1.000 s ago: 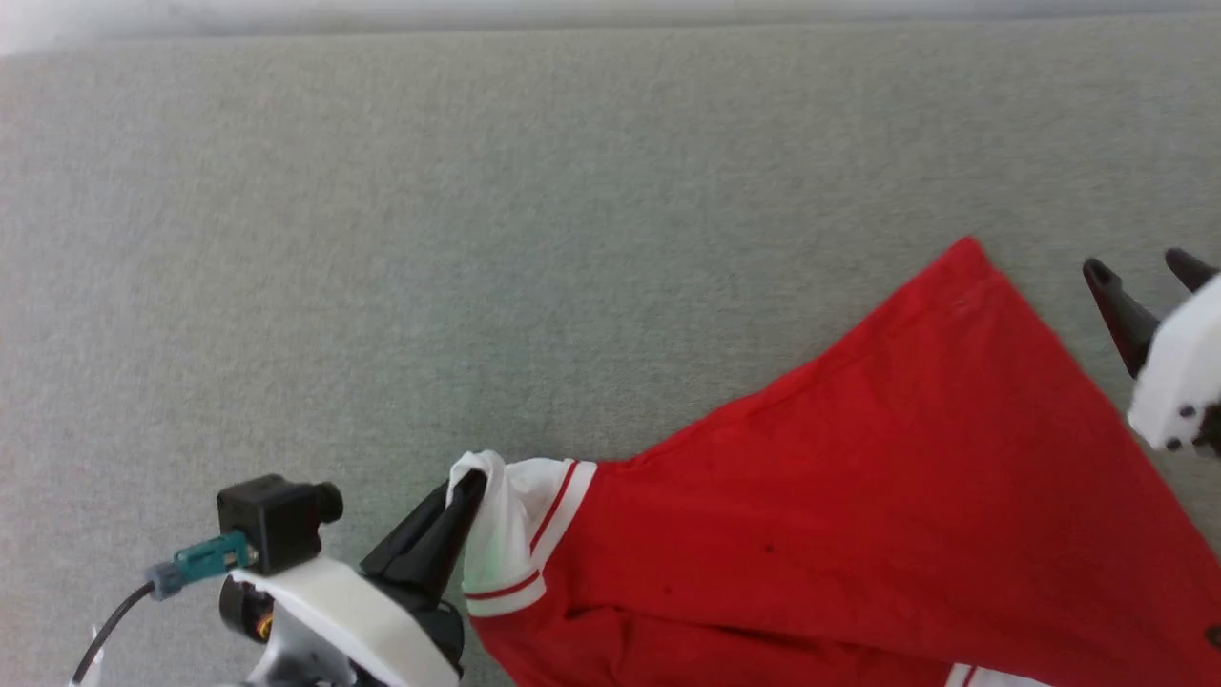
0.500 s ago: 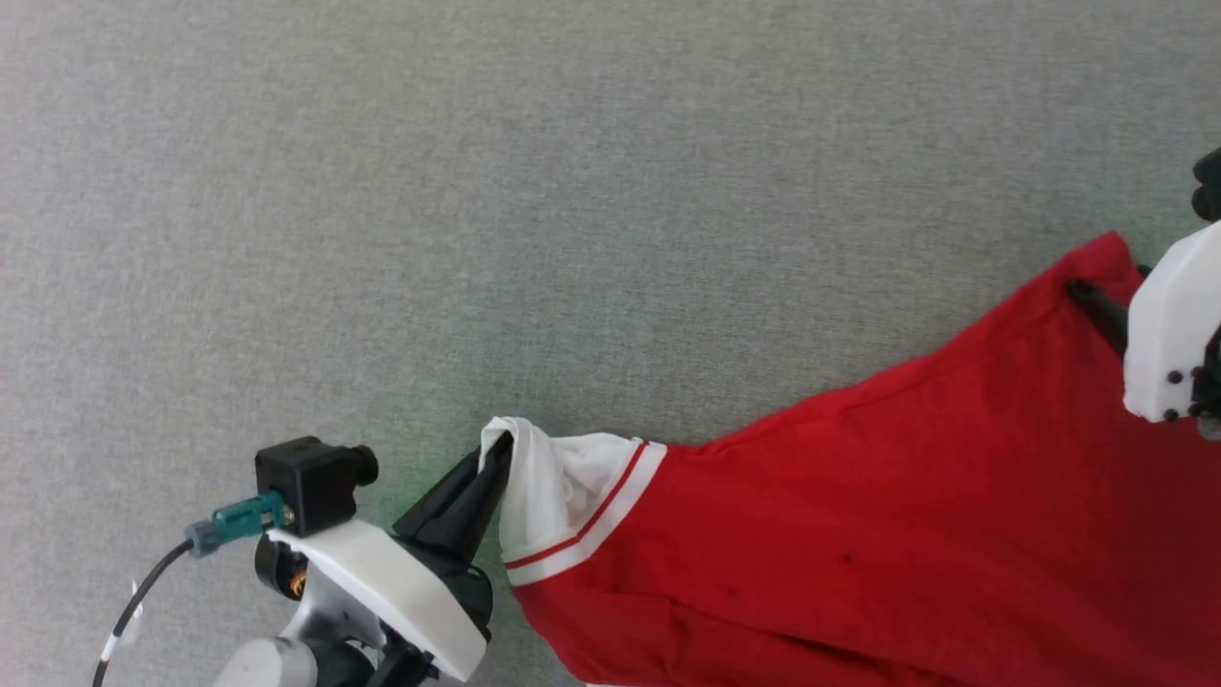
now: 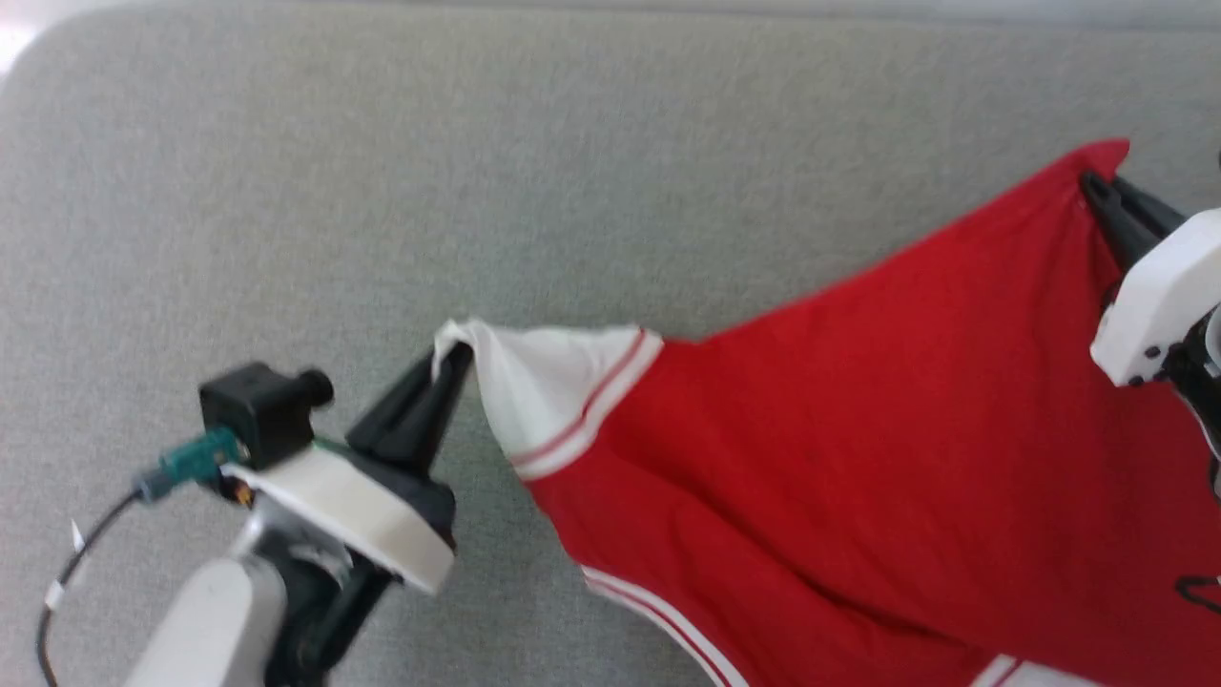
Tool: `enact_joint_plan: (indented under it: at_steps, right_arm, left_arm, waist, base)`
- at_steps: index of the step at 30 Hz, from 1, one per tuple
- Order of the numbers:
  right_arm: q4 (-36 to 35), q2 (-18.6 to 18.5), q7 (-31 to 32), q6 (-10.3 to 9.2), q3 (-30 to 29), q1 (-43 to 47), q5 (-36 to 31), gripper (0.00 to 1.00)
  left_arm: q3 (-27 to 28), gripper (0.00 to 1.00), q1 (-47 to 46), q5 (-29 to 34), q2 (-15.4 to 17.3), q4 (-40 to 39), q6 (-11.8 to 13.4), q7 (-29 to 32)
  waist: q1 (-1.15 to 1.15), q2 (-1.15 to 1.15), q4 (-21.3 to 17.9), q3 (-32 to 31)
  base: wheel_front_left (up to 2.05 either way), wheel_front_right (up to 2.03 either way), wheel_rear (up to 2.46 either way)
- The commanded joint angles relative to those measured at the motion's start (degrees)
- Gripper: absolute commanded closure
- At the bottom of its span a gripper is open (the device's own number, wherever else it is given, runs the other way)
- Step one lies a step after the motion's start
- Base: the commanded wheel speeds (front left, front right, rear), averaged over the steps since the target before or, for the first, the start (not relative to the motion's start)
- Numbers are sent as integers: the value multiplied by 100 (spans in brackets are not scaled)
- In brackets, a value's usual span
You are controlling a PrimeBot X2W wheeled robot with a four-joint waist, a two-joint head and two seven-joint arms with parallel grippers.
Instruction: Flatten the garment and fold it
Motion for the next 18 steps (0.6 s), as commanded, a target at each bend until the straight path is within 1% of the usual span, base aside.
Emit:
enact_joint_plan:
  at_steps: [1, 6, 9, 14, 18]
  right_arm:
    - [-7, 43, -170, -3, -27, -127, -44, 100]
    - [6, 159, -801, -3, 12, -497, -104, 100]
    - [22, 173, -969, -3, 51, -876, -140, 100]
    - [135, 177, -983, -3, 154, -1704, -201, 100]
    - [468, 233, -947, -3, 238, -2562, -363, 100]
  left_arm:
    - [28, 100, -206, 82, 69, 25, -36, -31]
    - [84, 100, -1080, 457, 446, 180, -69, 159]
    - [182, 100, -1747, 561, 618, 313, -70, 368]
    - [321, 100, -3080, 784, 895, 650, -71, 725]
    - [165, 100, -4275, 1113, 1128, 1097, -116, 967]
  waist:
    - [0, 0, -311, -571]
    - [0, 0, -594, -1121]
    - [0, 0, -752, -1293]
    - [0, 0, -970, -1248]
    - [0, 0, -1123, -1003]
  base:
    - [0, 0, 0]
    - [0, 0, 0]
    - [0, 0, 0]
    - [0, 0, 0]
    - [0, 0, 0]
